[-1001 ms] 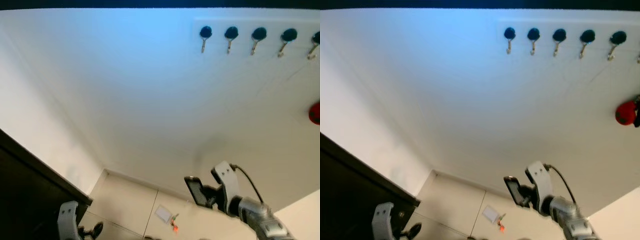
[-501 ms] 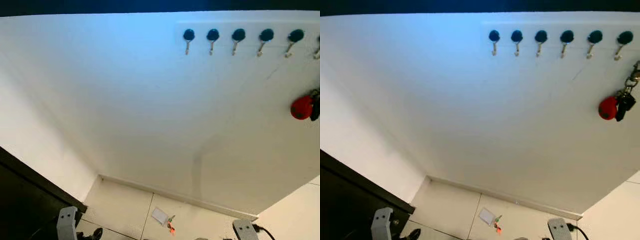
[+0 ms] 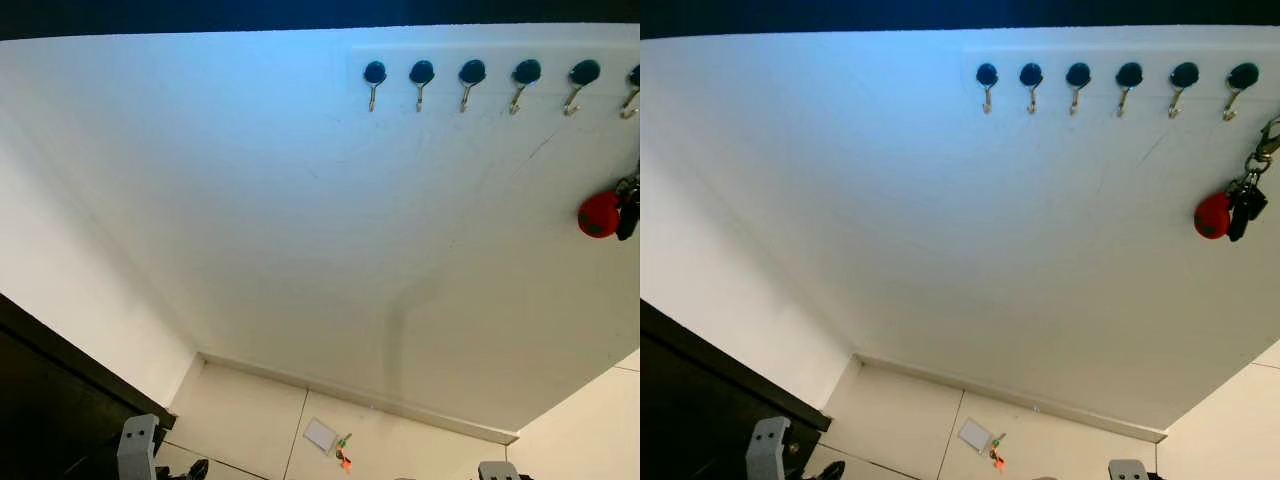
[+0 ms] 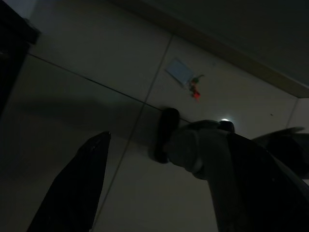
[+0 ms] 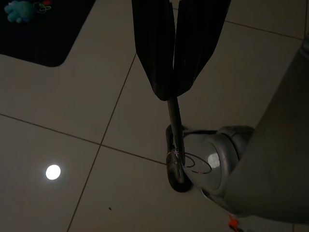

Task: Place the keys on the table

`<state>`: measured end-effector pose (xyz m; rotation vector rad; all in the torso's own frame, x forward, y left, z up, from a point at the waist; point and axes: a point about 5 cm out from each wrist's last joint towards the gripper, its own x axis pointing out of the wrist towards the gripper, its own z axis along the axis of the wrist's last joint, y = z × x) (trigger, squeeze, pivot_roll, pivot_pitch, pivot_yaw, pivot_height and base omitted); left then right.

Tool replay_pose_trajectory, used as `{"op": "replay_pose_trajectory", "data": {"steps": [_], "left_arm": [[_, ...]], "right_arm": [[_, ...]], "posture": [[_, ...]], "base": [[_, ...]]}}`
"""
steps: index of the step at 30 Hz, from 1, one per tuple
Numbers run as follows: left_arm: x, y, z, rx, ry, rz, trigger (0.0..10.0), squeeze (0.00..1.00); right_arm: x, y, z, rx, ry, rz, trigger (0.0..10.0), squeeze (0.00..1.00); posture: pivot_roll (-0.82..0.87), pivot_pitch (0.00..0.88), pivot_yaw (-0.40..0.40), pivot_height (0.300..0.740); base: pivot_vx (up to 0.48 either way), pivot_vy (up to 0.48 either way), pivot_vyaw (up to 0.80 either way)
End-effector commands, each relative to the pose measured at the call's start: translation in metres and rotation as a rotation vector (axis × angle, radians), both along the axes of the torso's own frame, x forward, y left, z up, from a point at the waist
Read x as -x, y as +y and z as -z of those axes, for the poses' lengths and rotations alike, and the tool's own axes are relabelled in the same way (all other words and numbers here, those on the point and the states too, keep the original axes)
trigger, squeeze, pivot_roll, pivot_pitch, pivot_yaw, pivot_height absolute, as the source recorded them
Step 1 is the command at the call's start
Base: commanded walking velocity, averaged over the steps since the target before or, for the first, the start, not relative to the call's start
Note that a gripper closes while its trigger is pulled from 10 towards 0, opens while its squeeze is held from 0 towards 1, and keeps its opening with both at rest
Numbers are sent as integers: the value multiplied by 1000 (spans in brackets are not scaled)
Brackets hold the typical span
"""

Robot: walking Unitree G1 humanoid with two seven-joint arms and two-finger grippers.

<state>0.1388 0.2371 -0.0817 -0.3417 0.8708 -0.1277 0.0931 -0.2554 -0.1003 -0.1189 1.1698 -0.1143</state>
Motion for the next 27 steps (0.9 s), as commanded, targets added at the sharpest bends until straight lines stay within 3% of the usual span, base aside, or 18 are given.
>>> {"op": "replay_pose_trajectory", "data": {"steps": [1,27], "left_arm": [[8,-6,5,26,35,-1,10000,0],[11,-8,6,59,43,3,10000,0]], "right_arm": [[2,4,2,-6,2,4,10000,0],[5,1,2,6,17,38,10000,0]], "posture": [[-127,109,115,740],[-129,108,118,740]], "base": [[0,-446,0],[0,-450,0]]}}
